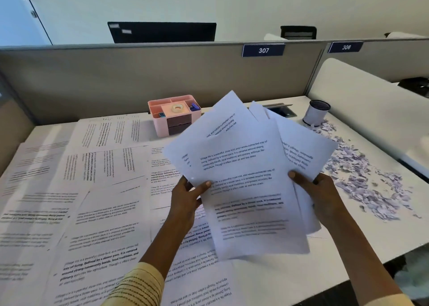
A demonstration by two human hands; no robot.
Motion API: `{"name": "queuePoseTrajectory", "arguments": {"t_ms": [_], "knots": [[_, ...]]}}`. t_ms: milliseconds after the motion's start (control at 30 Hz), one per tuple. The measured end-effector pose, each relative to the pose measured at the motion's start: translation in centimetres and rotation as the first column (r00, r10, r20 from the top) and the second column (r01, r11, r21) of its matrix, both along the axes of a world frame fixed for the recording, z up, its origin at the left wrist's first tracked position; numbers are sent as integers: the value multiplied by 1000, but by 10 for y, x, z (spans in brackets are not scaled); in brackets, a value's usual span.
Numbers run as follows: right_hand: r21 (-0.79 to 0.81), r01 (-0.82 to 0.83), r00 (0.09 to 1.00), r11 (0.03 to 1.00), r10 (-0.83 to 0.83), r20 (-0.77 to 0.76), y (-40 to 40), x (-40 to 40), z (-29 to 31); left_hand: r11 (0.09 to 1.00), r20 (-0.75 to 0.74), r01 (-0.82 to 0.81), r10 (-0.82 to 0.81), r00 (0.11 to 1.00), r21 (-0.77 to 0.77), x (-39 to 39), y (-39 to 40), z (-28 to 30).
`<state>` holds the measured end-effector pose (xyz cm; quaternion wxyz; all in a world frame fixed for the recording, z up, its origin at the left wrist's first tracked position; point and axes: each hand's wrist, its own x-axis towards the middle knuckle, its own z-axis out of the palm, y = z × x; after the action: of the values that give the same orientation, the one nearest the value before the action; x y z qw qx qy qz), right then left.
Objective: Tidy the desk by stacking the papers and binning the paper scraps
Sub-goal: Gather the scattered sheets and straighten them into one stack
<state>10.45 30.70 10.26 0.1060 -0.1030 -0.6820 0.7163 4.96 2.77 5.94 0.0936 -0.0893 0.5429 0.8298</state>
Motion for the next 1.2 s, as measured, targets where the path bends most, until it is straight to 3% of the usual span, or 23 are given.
{"name": "queuePoseTrajectory", "arguments": {"t_ms": [200, 400, 567, 733, 867, 1000, 1200], "knots": [[-20, 74, 997, 997, -73, 29, 2, -15, 2, 936, -203, -146, 83, 976, -320, -15, -34, 5], [36, 91, 995, 995, -89, -38, 5, -27, 16, 883, -212, -297, 231, 949, -363, -24, -90, 1], [70, 99, 991, 993, -92, -98, 1, -41, 39, 786, -214, -419, 360, 908, -455, -28, -124, 1], [72, 110, 980, 991, -97, -175, -16, -63, 68, 778, -179, -464, 430, 885, -423, -33, -132, -4], [-189, 108, 960, 976, -152, -236, -46, -85, 95, 843, -79, -431, 430, 900, -323, -30, -115, -8], [-538, 87, 973, 838, -188, -135, -89, -109, 108, 877, 106, -429, 458, 883, -216, -22, -94, -17], [-733, 171, 981, 659, -184, 63, -175, -104, 51, 892, 246, -449, 449, 859, -60, -10, -74, -13]]}}
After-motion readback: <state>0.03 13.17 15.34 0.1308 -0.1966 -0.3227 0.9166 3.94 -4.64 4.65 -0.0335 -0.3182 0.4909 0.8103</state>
